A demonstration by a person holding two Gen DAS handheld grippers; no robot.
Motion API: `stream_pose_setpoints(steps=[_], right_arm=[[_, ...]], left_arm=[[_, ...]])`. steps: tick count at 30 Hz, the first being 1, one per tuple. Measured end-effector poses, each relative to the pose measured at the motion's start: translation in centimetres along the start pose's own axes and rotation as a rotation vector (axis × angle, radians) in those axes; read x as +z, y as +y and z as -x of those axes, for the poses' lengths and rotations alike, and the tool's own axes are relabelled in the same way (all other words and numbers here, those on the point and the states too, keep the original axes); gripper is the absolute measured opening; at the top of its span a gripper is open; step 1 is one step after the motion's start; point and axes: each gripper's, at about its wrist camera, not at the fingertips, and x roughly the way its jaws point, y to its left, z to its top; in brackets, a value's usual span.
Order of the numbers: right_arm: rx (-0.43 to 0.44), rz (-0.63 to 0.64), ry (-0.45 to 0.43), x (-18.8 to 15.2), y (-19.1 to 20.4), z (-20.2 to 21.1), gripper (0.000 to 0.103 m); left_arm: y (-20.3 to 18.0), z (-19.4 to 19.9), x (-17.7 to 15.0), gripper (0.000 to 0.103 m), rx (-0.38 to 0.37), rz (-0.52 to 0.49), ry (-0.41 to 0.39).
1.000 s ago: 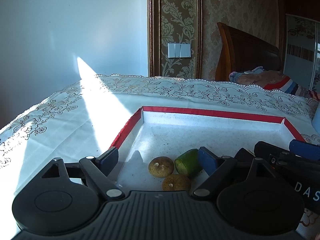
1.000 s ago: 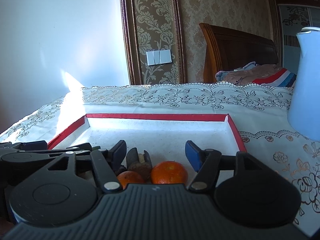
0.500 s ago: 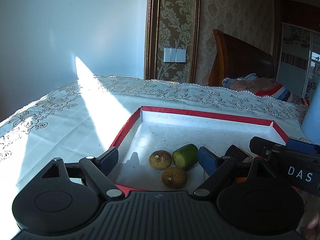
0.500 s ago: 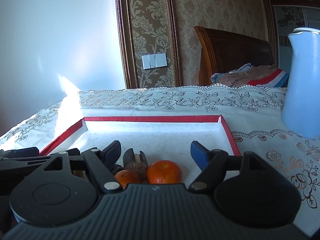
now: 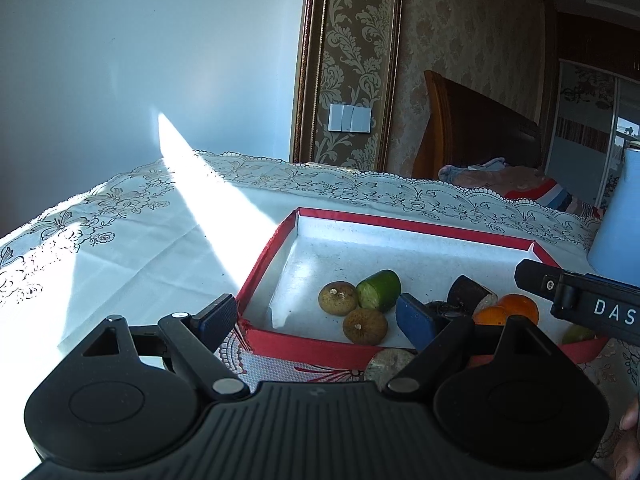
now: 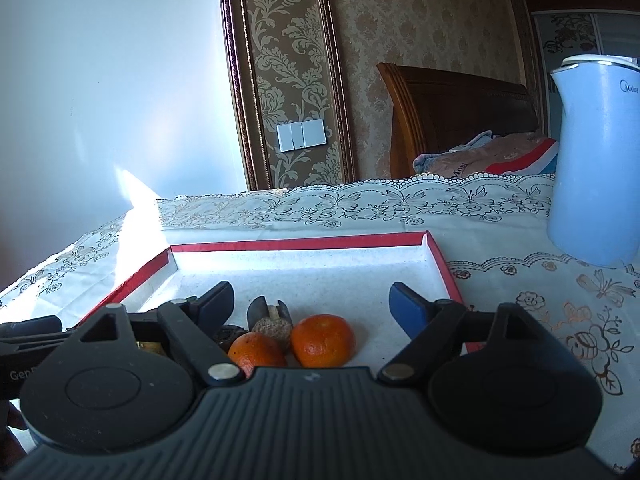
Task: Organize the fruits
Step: 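Lift both tools out of the tray back toward the remaining fruits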
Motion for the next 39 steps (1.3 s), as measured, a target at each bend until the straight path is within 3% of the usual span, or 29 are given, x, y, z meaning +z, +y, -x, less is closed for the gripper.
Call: stream_pose_setpoints(steps=[9, 17, 26, 33, 39], right_arm=[[0.013, -0.044, 0.010, -1.5, -0.9, 2.1, 0.084], [0.037, -0.119, 0.036, -2.4, -2.3, 3.8, 0.090], [0.098, -0.037, 0.099, -3.8, 0.1, 5.3, 0.090], [0.129, 0.129, 0.135, -4.1, 3.8, 5.3, 0.089], [0.163, 0.182, 0.224, -4.0, 5.3, 3.4, 0.074]], left_arm=[[2.9, 2.2, -1.7, 0.087, 0.013, 0.008, 0.004], [5.9, 2.5, -2.2, 0.091, -0.020, 0.132, 0.051], [4.8, 3.0, -3.1, 0.091, -0.064, 0.055, 0.093], [4.5, 3.3, -3.4, 0.091, -0.063, 0.029, 0.083], [5.3, 2.9, -3.3, 0.091, -0.076, 0.077, 0.107]])
